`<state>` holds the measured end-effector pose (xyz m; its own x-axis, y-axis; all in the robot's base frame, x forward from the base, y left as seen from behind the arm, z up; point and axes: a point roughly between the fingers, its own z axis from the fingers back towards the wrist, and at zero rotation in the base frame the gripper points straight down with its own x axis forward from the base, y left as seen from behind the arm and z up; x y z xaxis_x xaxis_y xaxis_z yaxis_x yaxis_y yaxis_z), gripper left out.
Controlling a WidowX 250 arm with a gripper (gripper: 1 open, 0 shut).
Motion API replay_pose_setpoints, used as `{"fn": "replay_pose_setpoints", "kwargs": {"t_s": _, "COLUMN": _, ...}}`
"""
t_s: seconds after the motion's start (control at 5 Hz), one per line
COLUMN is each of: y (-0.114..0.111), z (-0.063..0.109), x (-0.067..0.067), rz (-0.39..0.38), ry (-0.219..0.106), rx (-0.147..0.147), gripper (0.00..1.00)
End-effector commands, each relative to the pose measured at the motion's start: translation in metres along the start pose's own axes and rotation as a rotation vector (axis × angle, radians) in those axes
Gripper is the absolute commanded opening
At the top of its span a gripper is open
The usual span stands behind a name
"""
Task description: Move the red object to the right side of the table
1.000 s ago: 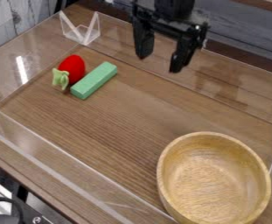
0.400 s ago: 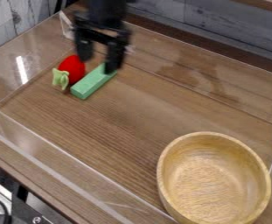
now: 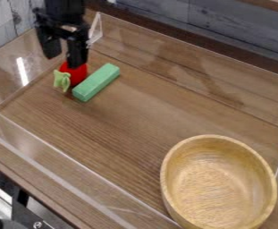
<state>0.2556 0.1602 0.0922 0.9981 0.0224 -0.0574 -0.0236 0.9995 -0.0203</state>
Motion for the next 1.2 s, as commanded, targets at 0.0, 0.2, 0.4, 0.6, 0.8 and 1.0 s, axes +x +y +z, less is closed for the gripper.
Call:
{"fn": "replay_pose_setpoints", "kwargs": {"t_s": 0.0, "y": 0.017, "z": 0.001, "x": 0.012, "rz": 0.002, "ry": -0.055, "rx": 0.041, "gripper": 1.00}}
{"fn": "replay_pose_setpoints", "kwargs": {"t_s": 0.2, "y": 0.020, "z": -0.013, "x": 0.021, "rz": 0.003, "ry": -0.057, "rx": 0.047, "gripper": 1.00}}
{"fn": "replay_pose_setpoints", "kwargs": {"t_s": 0.4, "y": 0.023, "z": -0.021, "x": 0.030, "rz": 0.006, "ry": -0.058, "rx": 0.047, "gripper": 1.00}}
{"fn": "replay_pose_setpoints", "kwargs": {"t_s": 0.6, "y": 0.022, "z": -0.023, "x": 0.034, "rz": 0.012, "ry": -0.064, "rx": 0.040, "gripper": 1.00}}
{"fn": "replay_pose_setpoints", "kwargs": {"t_s": 0.8, "y": 0.020, "z": -0.022, "x": 0.037, "rz": 0.019, "ry": -0.075, "rx": 0.033, "gripper": 1.00}}
{"fn": "replay_pose_setpoints", "kwargs": {"t_s": 1.0, "y": 0.019, "z": -0.019, "x": 0.039, "rz": 0.029, "ry": -0.086, "rx": 0.025, "gripper": 1.00}}
